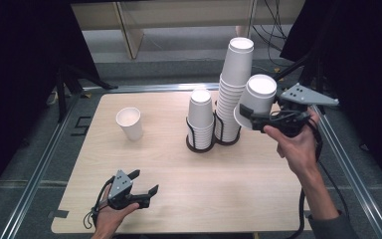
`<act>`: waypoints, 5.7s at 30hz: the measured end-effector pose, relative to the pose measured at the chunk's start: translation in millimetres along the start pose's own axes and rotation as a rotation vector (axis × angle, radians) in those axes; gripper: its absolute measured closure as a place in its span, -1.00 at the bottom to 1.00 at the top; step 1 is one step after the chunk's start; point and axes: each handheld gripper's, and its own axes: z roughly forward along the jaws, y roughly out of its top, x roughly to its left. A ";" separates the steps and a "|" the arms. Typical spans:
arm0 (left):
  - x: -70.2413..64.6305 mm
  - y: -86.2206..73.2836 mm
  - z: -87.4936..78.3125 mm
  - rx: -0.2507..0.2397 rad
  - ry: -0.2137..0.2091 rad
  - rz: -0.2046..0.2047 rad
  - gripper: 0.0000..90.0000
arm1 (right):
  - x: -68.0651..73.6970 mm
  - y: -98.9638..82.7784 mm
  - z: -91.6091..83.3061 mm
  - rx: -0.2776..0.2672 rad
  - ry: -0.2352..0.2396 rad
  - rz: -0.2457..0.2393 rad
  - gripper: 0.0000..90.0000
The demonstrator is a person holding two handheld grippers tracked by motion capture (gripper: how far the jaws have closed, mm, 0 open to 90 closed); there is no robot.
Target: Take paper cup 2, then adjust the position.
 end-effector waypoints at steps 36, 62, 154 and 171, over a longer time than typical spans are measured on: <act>-2.6 -0.4 2.2 -0.024 -0.026 0.019 -0.68 | 53.9 -124.4 73.5 0.118 0.227 0.037 -0.62; -6.0 -0.1 2.3 -0.045 -0.058 0.014 -0.68 | 102.0 -145.6 95.9 0.155 0.357 -0.033 -0.62; -35.5 11.3 22.8 -0.037 -0.197 0.203 -0.75 | 145.9 -129.5 108.7 0.174 0.544 -0.039 -0.65; -41.1 11.3 22.0 0.025 -0.207 0.290 -0.76 | 141.5 -128.9 104.3 0.295 0.583 -0.048 -0.48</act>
